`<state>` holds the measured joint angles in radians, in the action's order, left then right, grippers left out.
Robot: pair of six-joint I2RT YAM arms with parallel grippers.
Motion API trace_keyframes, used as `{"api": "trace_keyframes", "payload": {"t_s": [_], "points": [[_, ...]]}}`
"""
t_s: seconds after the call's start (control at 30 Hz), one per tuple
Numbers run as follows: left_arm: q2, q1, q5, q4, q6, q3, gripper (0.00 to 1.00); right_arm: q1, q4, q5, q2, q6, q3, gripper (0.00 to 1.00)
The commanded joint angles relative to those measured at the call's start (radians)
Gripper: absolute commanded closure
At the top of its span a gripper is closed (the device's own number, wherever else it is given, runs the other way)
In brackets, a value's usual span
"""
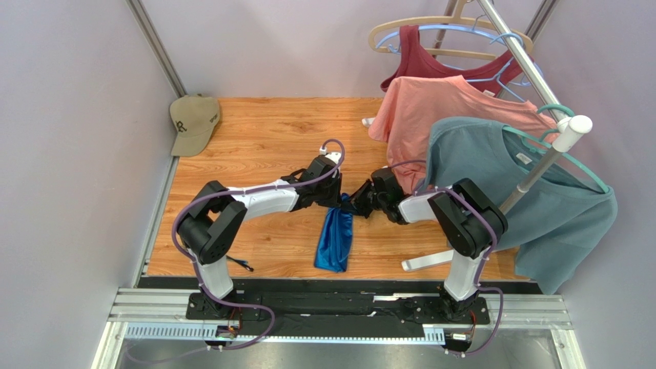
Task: Fold the napkin into a case and place the utensils inside
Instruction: Grasp the top corner of the smaller rectangle folded napkin from the folded napkin.
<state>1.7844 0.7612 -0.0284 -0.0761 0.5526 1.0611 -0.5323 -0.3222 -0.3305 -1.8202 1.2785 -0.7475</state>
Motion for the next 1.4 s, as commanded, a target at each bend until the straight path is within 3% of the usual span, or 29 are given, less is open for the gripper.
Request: {"api": "trace_keyframes", "payload": {"t_s": [0.0,0.1,0.13,0.17,0.33,0.53,0.83,0.93,1.13,1.2,1.37], "points": [[-0.059,0.004,-0.057,-0.013,-0.032,-0.023,0.94,0.020,-0.215,0.090,-0.051,0.116,0.050,1.00],[-0.072,0.004,-0.077,-0.014,-0.051,-0.030,0.84,0.026,-0.218,0.074,-0.083,0.128,0.048,1.00],[-0.077,0.004,-0.088,-0.011,-0.056,-0.030,0.74,0.028,-0.222,0.076,-0.086,0.127,0.048,1.00],[-0.082,0.004,-0.090,-0.017,-0.057,-0.033,0.70,0.026,-0.200,0.080,-0.090,0.121,0.046,1.00],[-0.148,0.003,-0.027,-0.083,-0.092,-0.029,0.50,0.026,-0.178,0.090,-0.102,0.093,0.040,1.00],[-0.149,-0.022,-0.001,-0.116,-0.088,-0.073,0.39,0.025,-0.149,0.073,-0.126,0.068,0.016,1.00],[-0.197,-0.117,-0.054,0.056,0.027,-0.259,0.40,0.026,-0.104,0.076,-0.142,0.025,-0.016,1.00],[-0.172,-0.137,-0.157,0.124,0.049,-0.286,0.43,0.026,-0.080,0.071,-0.148,0.010,-0.027,1.00],[-0.105,-0.132,-0.338,0.380,0.161,-0.392,0.60,0.034,-0.032,0.084,-0.128,-0.037,-0.032,1.00],[-0.114,-0.112,-0.335,0.429,0.191,-0.421,0.69,0.038,-0.005,0.088,-0.105,-0.077,-0.033,1.00],[-0.134,-0.037,-0.274,0.449,0.269,-0.447,0.78,0.055,0.077,0.093,-0.038,-0.178,-0.036,1.00]]}}
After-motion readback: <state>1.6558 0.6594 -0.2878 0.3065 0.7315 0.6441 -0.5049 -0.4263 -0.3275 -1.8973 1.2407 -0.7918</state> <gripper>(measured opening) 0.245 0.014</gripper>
